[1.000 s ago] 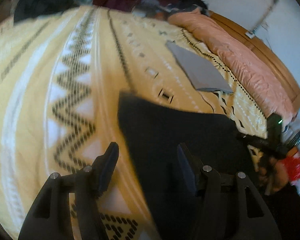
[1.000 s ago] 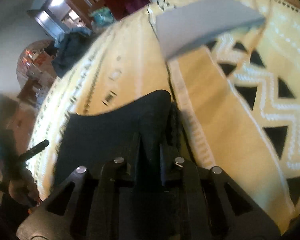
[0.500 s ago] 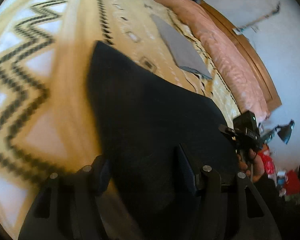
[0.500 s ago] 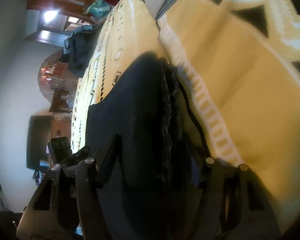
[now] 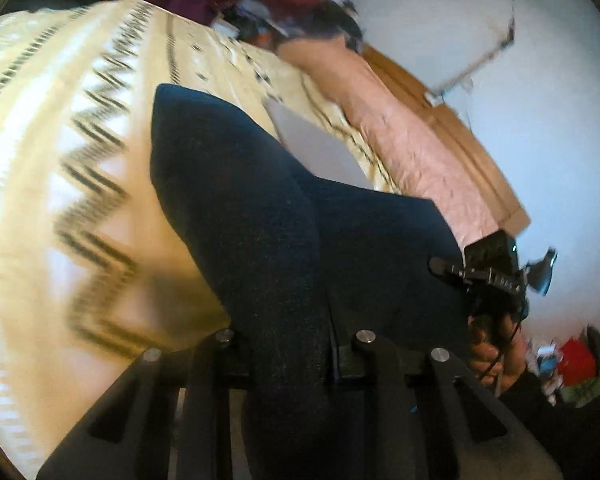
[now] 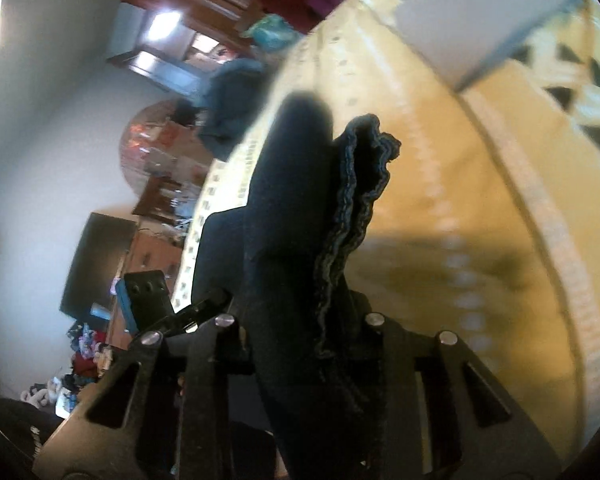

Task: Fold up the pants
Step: 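Lower the folded jeans flat onto the bed and open both tools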

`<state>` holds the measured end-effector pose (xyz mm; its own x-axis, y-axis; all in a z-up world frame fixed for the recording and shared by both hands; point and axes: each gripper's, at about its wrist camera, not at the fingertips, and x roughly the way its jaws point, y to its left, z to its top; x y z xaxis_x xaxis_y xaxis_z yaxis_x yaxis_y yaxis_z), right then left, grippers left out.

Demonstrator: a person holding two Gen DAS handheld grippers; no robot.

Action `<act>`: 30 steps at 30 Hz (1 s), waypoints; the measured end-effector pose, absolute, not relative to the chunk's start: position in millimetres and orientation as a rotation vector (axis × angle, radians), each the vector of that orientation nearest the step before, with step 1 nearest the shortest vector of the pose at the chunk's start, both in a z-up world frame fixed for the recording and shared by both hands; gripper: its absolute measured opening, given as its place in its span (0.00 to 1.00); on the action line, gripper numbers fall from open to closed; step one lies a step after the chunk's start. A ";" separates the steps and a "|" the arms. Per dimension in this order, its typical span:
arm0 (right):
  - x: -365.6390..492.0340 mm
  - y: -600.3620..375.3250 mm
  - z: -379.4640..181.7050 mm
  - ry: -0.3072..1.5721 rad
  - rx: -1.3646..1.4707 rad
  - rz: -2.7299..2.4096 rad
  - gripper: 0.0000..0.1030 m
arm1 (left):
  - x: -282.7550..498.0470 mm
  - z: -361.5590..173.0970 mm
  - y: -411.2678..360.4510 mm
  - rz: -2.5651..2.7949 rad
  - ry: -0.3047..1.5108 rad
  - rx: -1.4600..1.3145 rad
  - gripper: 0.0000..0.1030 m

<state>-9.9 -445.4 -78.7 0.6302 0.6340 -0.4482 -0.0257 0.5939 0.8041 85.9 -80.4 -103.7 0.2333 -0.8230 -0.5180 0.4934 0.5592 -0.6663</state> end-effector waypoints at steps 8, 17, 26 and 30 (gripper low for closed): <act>100.6 -355.9 -115.1 0.949 0.883 0.559 0.27 | 163.6 -102.9 27.8 -0.748 1.004 -0.390 0.24; 163.1 -333.1 -184.7 1.092 0.717 0.503 0.40 | 215.9 -193.1 66.8 -0.653 1.114 -0.419 0.44; 63.1 -278.1 -105.8 0.883 0.218 0.583 0.41 | 109.3 -137.6 67.7 -0.706 0.902 -0.285 0.44; 61.9 -272.5 -146.8 0.968 0.232 0.589 0.31 | 93.7 -161.6 73.2 -0.662 0.938 -0.299 0.40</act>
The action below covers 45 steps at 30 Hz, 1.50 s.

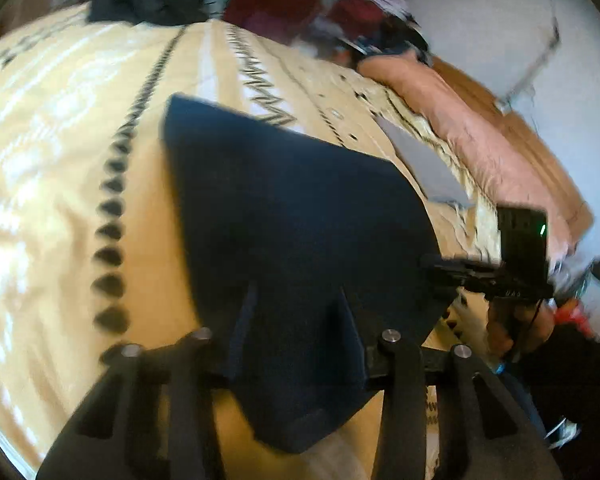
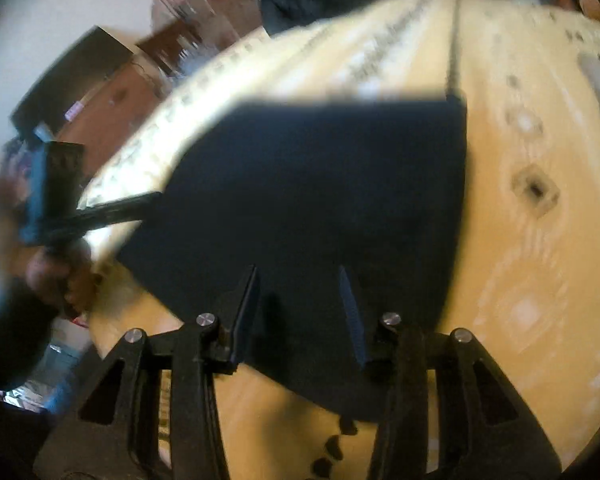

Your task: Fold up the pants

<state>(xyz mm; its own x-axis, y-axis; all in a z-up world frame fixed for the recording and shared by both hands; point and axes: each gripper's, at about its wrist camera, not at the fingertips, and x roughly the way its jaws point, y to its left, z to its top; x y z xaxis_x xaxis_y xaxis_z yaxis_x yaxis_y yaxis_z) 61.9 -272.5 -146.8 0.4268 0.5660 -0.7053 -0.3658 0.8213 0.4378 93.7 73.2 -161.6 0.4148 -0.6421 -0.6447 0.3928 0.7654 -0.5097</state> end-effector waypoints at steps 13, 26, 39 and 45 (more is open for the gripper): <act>-57.9 -252.4 -109.7 0.902 0.036 0.152 0.92 | -27.9 -131.0 4.9 -0.399 0.878 -0.037 0.77; -52.8 -270.9 -174.5 1.106 0.041 0.008 1.00 | -30.0 -188.7 -63.4 -0.112 1.027 0.104 1.00; -55.2 -269.8 -175.0 1.097 0.075 -0.013 1.00 | -8.7 -194.2 -70.6 -0.040 1.046 0.078 1.00; -53.3 -272.0 -176.1 1.092 0.099 -0.029 1.00 | -4.3 -194.9 -70.1 -0.045 1.040 0.074 1.00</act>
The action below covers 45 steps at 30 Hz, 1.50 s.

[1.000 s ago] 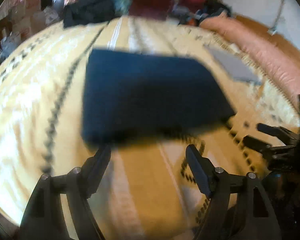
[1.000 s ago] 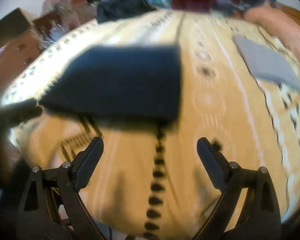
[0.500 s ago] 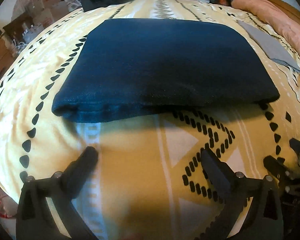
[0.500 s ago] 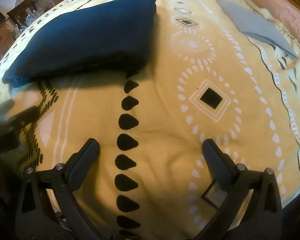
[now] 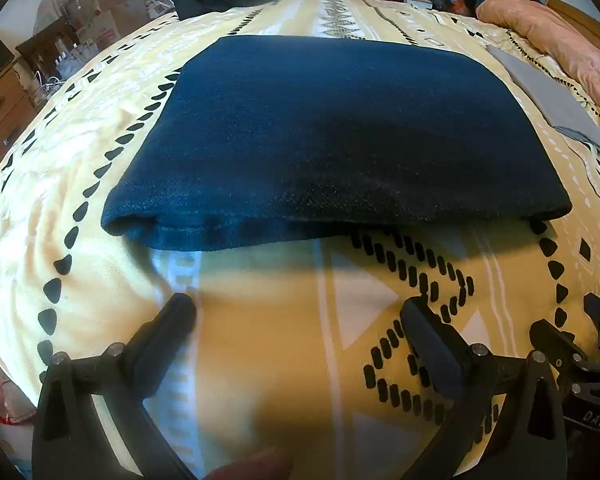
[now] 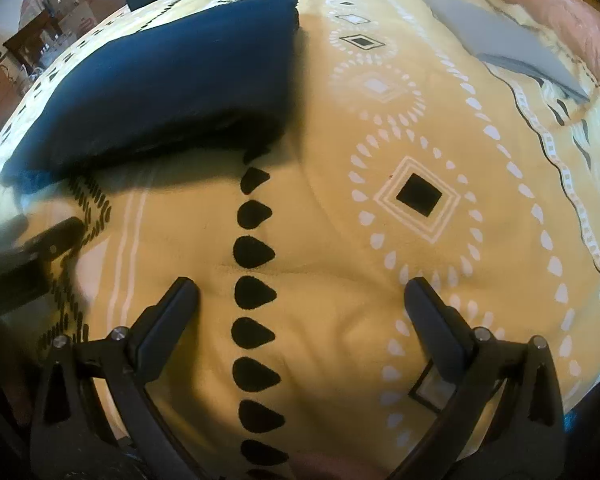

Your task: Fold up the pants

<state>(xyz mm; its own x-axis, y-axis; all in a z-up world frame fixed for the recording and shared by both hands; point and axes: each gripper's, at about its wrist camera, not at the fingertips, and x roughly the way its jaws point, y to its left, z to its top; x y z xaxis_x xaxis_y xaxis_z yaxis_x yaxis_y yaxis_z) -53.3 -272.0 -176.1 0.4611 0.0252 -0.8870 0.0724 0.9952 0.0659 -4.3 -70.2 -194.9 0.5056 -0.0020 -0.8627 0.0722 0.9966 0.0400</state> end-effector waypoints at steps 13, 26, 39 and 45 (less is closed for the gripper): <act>-59.4 -259.3 -86.9 0.937 0.042 -0.044 0.99 | 4.9 -100.2 -35.6 -0.018 0.862 0.035 1.00; -40.1 -220.0 39.3 0.738 0.063 0.000 0.99 | -8.0 28.0 -16.5 -0.054 0.694 -0.002 1.00; -60.0 -206.6 50.7 0.726 0.042 -0.008 0.99 | -29.0 43.9 -11.1 -0.023 0.703 -0.009 1.00; -65.6 -199.6 51.5 0.727 0.039 -0.003 0.99 | -31.7 45.8 -12.3 -0.039 0.704 -0.010 1.00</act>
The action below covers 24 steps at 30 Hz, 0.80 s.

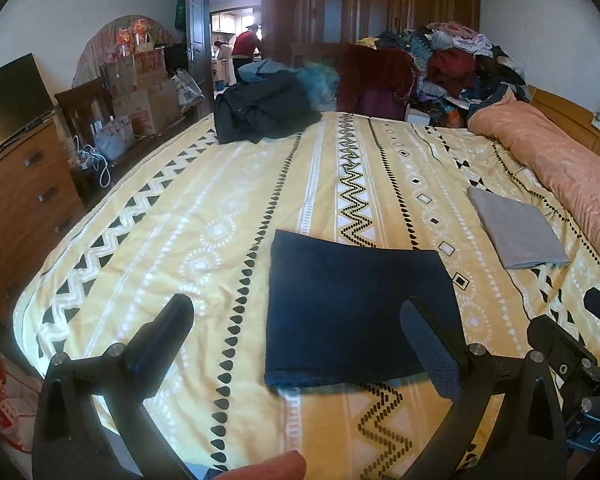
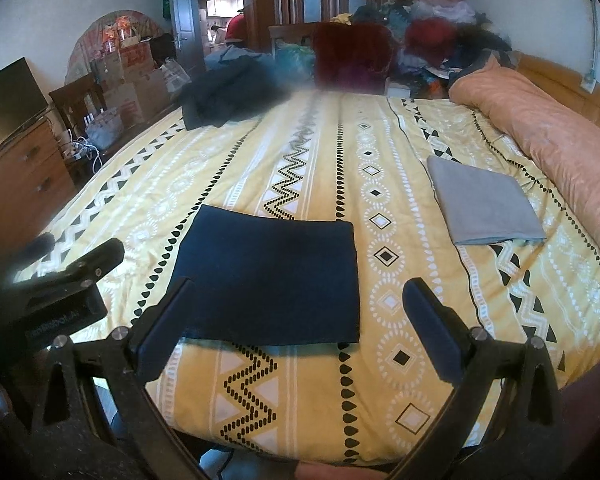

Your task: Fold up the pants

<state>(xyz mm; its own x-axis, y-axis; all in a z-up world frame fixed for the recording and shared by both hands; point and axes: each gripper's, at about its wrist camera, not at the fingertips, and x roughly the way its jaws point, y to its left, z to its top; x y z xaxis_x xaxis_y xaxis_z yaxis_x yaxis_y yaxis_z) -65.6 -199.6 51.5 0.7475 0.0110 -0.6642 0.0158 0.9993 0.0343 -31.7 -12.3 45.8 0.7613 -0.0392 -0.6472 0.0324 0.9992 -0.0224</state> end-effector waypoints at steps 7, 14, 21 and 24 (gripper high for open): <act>-67.3 -201.2 53.0 0.728 0.041 -0.006 0.99 | -31.2 45.2 -14.4 -0.047 0.713 -0.007 1.00; -66.8 -200.9 52.6 0.734 0.044 0.003 0.99 | -32.2 43.1 -15.4 -0.053 0.724 -0.014 1.00; -67.6 -200.4 53.0 0.735 0.045 0.008 0.99 | -32.3 41.6 -14.4 -0.052 0.725 -0.016 1.00; -67.0 -200.6 53.3 0.739 0.049 0.013 0.99 | -31.6 40.4 -13.3 -0.052 0.727 -0.017 1.00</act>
<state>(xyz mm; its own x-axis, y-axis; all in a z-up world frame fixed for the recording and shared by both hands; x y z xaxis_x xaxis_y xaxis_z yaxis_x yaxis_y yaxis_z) -67.0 -200.6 53.3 0.7394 0.0296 -0.6726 0.0053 0.9987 0.0497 -31.6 -13.3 40.4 0.7458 -0.0538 -0.6639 0.0420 0.9985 -0.0337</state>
